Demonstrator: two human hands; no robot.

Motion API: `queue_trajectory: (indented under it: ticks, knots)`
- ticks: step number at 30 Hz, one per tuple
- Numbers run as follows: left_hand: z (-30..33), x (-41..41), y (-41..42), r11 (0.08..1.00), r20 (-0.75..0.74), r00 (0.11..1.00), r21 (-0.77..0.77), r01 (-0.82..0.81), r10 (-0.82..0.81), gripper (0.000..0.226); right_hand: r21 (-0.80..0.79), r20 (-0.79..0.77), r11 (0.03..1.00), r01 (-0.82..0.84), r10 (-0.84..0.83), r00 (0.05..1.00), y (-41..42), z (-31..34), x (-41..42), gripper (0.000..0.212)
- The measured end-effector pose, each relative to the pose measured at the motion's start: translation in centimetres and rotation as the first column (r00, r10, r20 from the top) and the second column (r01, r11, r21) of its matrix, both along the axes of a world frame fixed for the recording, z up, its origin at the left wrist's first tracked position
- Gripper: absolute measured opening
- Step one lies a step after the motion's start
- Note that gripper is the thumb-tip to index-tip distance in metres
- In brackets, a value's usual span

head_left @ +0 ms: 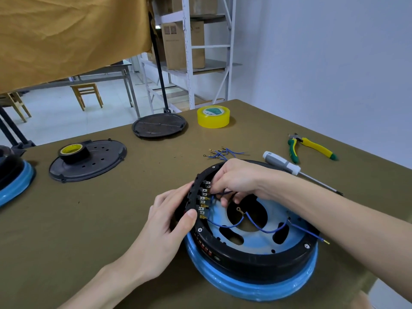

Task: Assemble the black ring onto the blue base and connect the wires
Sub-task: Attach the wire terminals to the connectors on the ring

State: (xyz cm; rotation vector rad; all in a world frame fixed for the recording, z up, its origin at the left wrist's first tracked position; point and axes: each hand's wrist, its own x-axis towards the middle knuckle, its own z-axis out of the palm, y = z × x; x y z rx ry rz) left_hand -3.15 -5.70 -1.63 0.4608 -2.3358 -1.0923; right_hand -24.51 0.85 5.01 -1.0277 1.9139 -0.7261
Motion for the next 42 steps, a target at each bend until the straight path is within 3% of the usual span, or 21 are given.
queue_trajectory:
  ticks: [7, 14, 17, 21, 26, 30, 36, 42]
  knots:
    - [0.3, 0.0, 0.1, 1.0, 0.014, 1.0, -0.013, -0.004, 0.004, 0.047, 0.062, 0.058, 0.998, -0.032, 0.028, 0.998, -0.2, 1.1, -0.2, 0.007]
    - [0.3, 0.0, 0.1, 1.0, 0.019, 1.0, 0.011, 0.002, -0.002, 0.047, 0.009, 0.036, 0.998, -0.055, 0.054, 0.998, -0.2, 0.4, -0.3, 0.026]
    - [0.3, 0.0, 0.2, 1.0, 0.025, 1.0, -0.003, -0.007, 0.007, 0.049, -0.049, 0.053, 0.997, -0.063, 0.066, 0.996, 0.1, 0.4, -0.4, 0.024]
    - [0.4, 0.1, 0.4, 1.0, 0.034, 0.999, -0.012, -0.014, 0.015, 0.048, -0.139, -0.071, 0.988, -0.062, 0.053, 0.996, 1.0, 0.1, -0.8, 0.005]
    - [0.5, 0.1, 0.3, 1.0, 0.037, 0.999, -0.011, -0.012, 0.012, 0.047, -0.258, -0.308, 0.959, -0.115, 0.031, 0.951, 1.1, -0.7, 0.0, 0.009]
    - [0.5, 0.1, 0.2, 1.0, 0.037, 0.999, 0.009, -0.016, 0.015, 0.048, -0.253, -0.596, 0.943, -0.217, 0.025, 0.803, 1.0, -1.0, 1.0, 0.012]
    - [0.5, -0.1, 0.5, 0.997, 0.04, 0.998, 0.044, -0.056, 0.054, 0.047, -0.237, -0.616, 0.956, -0.174, -0.009, 0.788, 1.4, -0.9, 1.9, 0.011]
    - [0.7, -1.5, 0.1, 0.953, 0.041, 0.994, 0.282, -0.113, 0.106, 0.052, -0.22, -0.6, 0.964, -0.147, -0.016, 0.8, 1.8, -0.4, 1.9, 0.014]
